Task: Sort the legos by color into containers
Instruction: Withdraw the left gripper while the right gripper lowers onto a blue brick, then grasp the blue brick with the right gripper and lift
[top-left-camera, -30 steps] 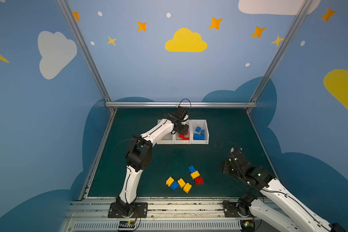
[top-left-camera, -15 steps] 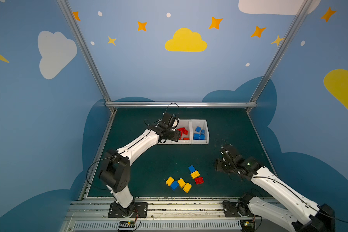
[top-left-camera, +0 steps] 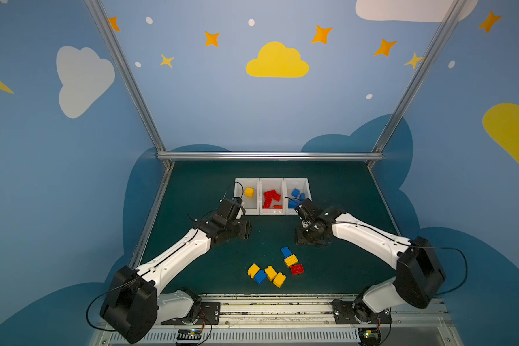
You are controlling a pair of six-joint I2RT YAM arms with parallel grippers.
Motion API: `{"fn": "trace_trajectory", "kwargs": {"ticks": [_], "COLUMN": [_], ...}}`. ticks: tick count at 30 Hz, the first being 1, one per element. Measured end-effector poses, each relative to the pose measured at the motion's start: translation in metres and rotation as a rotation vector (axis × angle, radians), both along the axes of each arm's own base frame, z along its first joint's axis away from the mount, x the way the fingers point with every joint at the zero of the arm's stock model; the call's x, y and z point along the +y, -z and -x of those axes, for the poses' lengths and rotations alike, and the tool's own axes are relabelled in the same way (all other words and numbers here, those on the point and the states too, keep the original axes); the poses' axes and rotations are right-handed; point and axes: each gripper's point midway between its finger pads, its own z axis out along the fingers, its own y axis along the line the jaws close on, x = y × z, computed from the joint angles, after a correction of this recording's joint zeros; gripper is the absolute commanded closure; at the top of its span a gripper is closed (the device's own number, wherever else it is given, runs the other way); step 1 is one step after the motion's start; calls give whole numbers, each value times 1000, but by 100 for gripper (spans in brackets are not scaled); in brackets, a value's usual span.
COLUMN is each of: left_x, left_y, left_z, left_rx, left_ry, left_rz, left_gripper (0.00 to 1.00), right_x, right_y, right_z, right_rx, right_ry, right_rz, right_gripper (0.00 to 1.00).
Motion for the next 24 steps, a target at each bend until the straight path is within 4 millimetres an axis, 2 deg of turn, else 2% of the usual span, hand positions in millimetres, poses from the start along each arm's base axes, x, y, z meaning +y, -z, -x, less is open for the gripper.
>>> {"fn": "trace_trajectory", "kwargs": {"ticks": [5, 9, 15, 24], "left_x": [11, 19, 29, 29], "left_y": [-3, -1, 11, 6], "left_z": [14, 24, 37, 36], "left_rx": [-23, -39, -40, -58], "left_ry": [-51, -86, -130, -154], "left_rz": [36, 68, 93, 125], "left_gripper": [30, 29, 28, 27], "right_x": [28, 40, 45, 47], "right_y": [17, 27, 38, 58], "right_z": [-2, 5, 13, 26], "right_rx": [47, 84, 126, 175], "right_ry": [-92, -140, -166, -190], "right_rz": [42, 56, 65, 111], "right_gripper": [46, 47, 49, 54]}}
